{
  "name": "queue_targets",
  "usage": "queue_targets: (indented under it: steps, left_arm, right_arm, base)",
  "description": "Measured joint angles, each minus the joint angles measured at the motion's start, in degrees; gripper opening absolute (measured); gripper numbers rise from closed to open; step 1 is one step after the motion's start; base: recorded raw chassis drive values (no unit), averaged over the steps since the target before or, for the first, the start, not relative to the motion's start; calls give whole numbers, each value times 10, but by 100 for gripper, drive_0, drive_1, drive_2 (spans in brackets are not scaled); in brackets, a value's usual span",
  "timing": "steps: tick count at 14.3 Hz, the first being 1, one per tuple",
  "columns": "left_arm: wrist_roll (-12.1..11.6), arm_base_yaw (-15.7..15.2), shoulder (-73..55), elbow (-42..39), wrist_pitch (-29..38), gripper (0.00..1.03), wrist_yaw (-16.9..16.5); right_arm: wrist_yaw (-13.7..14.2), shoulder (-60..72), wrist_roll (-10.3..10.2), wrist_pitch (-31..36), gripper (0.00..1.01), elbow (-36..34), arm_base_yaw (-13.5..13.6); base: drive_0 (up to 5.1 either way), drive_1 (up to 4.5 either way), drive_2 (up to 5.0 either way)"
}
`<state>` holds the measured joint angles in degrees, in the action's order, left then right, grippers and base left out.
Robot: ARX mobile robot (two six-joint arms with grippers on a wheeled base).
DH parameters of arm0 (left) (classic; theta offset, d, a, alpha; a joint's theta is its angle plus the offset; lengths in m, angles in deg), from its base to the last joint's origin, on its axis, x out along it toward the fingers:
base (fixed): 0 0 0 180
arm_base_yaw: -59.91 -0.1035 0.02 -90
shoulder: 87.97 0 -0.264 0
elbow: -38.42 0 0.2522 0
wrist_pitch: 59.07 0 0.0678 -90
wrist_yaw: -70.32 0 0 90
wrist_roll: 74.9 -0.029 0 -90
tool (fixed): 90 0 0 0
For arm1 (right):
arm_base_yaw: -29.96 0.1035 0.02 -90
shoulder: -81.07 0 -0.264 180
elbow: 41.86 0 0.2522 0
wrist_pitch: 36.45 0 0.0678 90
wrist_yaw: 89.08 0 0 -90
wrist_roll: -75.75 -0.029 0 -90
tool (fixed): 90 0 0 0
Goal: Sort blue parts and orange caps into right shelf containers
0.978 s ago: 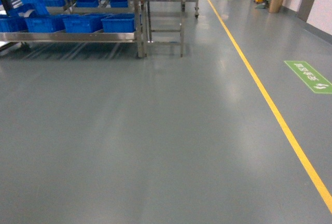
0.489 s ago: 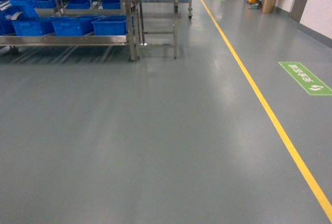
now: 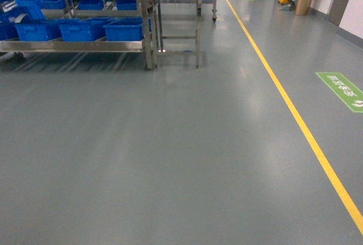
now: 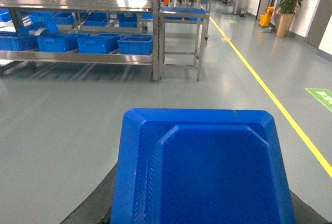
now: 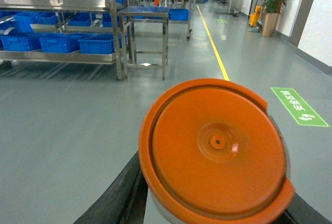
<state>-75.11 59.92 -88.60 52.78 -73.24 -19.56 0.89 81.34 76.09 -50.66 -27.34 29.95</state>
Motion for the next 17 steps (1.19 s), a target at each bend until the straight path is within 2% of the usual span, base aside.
queue_targets:
  steps: [17]
  left_arm:
    - [0, 0, 0, 0, 0, 43, 0]
  right_arm:
    - [0, 0, 0, 3, 44, 0, 0]
  base:
    - [-1, 422, -425]
